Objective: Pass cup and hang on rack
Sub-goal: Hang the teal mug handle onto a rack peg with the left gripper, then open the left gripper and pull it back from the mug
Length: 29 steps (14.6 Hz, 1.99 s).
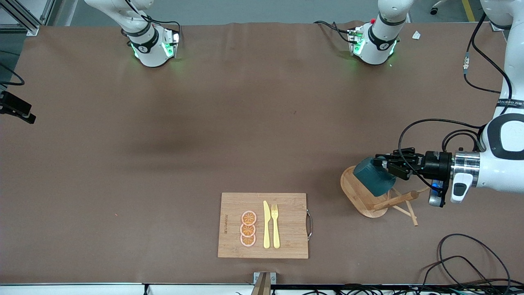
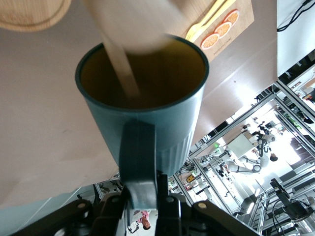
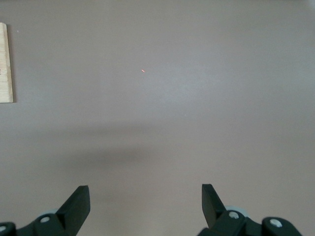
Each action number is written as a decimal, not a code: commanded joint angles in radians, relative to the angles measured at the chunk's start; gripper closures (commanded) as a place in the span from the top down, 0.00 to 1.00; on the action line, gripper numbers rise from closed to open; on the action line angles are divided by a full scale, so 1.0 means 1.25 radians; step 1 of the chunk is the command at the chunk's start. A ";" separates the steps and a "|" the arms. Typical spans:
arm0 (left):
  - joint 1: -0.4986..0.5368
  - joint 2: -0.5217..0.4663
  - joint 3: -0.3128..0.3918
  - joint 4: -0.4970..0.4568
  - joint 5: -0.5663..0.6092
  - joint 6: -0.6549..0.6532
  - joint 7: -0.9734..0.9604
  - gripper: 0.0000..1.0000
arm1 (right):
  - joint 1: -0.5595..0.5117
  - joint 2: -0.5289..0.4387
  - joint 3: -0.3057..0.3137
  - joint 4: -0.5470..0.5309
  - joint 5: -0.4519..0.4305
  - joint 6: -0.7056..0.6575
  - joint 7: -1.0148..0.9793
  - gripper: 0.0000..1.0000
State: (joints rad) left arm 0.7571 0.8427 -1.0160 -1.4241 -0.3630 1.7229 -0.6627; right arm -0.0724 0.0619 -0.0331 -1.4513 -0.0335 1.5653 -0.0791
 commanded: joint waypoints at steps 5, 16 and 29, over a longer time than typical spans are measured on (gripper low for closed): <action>0.017 -0.002 0.038 -0.006 -0.054 -0.016 0.087 0.00 | -0.006 -0.018 0.003 -0.013 0.006 -0.001 -0.012 1.00; 0.034 0.008 0.056 -0.004 -0.100 -0.016 0.131 0.51 | -0.006 -0.018 0.003 -0.013 0.006 0.001 -0.012 1.00; 0.112 -0.259 -0.009 0.016 -0.045 -0.098 -0.070 1.00 | -0.007 -0.018 0.003 -0.013 0.006 0.001 -0.013 1.00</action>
State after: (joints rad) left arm 0.8897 0.6652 -1.0417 -1.3854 -0.4492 1.6345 -0.7270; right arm -0.0725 0.0619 -0.0333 -1.4510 -0.0335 1.5654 -0.0823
